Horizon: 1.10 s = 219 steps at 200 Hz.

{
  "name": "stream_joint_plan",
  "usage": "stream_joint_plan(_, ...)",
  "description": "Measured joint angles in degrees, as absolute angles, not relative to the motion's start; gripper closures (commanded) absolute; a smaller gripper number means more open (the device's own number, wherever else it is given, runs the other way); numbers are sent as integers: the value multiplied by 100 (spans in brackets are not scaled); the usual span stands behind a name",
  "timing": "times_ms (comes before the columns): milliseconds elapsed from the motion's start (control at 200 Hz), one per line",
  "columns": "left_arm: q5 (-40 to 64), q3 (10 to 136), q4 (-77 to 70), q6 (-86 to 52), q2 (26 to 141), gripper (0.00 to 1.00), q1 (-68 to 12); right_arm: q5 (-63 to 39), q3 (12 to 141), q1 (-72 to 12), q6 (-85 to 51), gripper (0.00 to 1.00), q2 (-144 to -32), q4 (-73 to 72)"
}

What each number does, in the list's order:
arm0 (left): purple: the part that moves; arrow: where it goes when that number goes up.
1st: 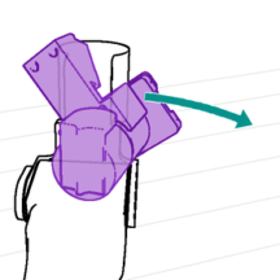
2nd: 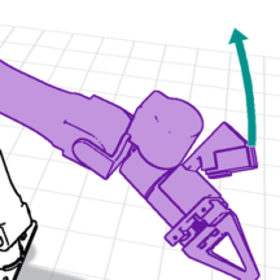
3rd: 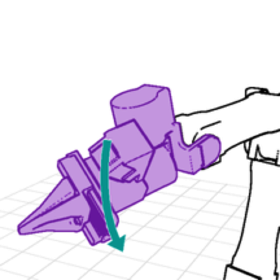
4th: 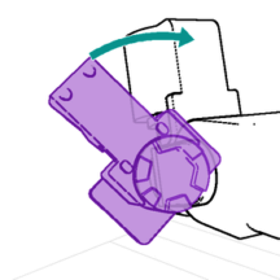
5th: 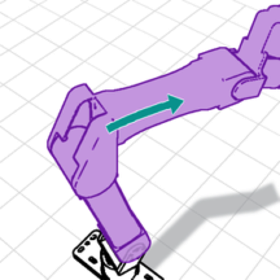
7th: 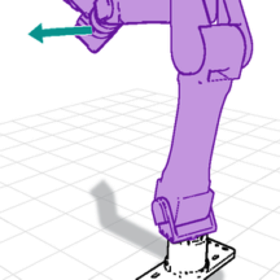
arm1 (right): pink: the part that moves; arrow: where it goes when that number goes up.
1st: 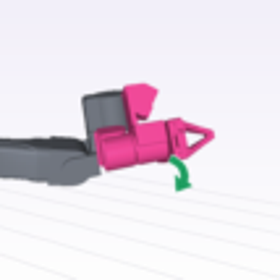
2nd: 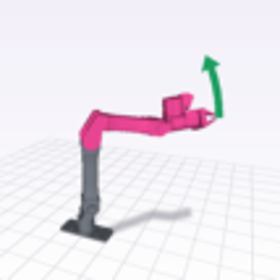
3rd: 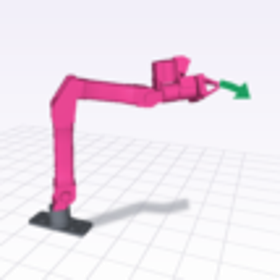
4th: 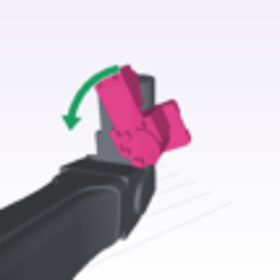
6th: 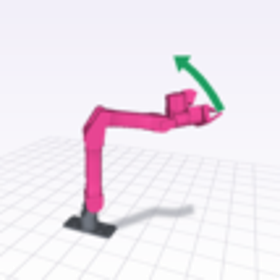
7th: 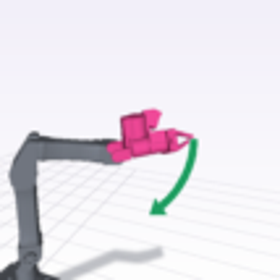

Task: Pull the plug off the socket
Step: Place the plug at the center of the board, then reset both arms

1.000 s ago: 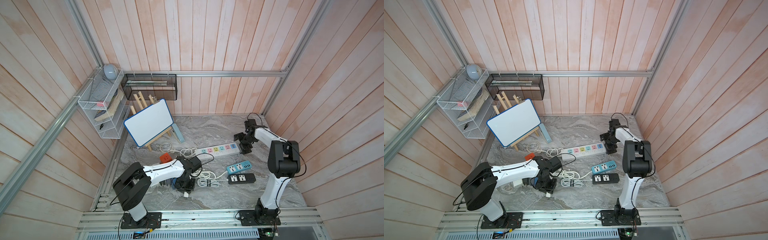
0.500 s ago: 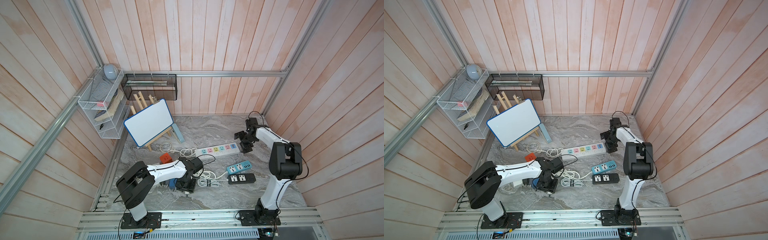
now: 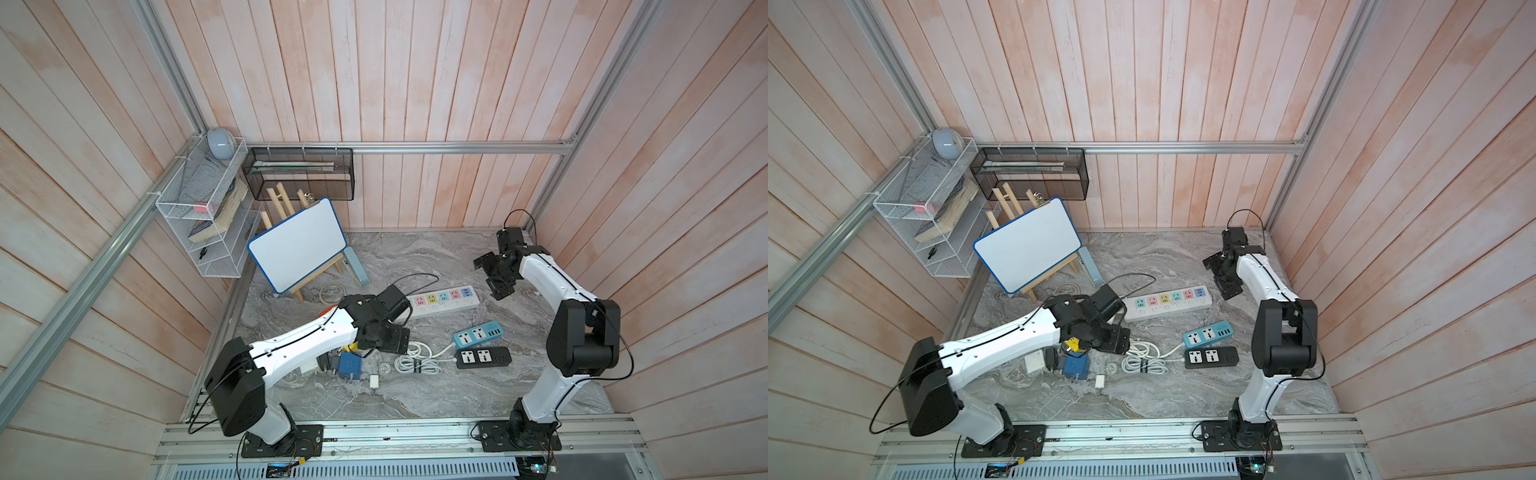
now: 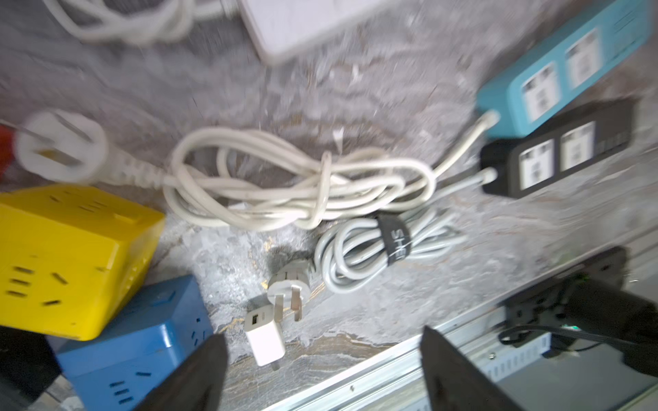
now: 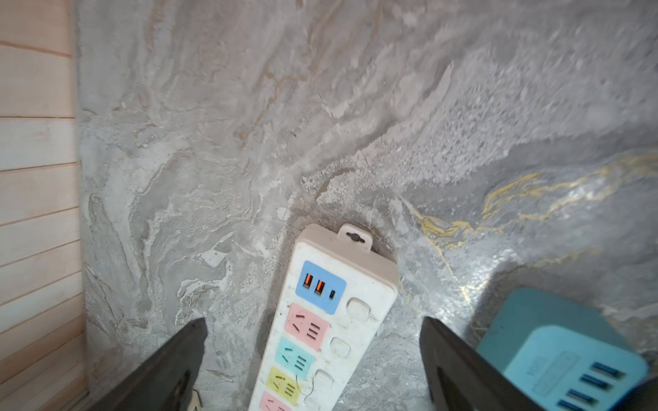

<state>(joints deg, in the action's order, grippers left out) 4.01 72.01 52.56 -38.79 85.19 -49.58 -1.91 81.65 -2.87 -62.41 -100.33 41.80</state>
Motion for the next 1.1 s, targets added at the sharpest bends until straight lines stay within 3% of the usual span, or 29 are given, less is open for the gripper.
stream_joint_plan(280, -165, 6593, 4451, -3898, 6545, 0, -3085, 1068, 8134, -287, -4770, 2, -8790, 4038)
stream_joint_plan(565, -1839, 5758, 4141, -3776, 6569, 0, -2272, 1597, 7369, -279, -4034, 2, -7990, 3682)
stream_joint_plan(690, -2257, 5105, 3732, -3769, 6475, 0, -1592, 1732, 6552, -239, -3979, 2, -7286, 3199)
stream_joint_plan(905, -2926, 4121, 2418, -3035, 5850, 0, -1420, 2366, 4626, -128, -3566, 2, -6071, 1457)
stream_joint_plan(1095, -2722, 2906, 14, -1459, 5972, 0, -965, 2731, 3006, -123, -2576, 2, -6326, -526)
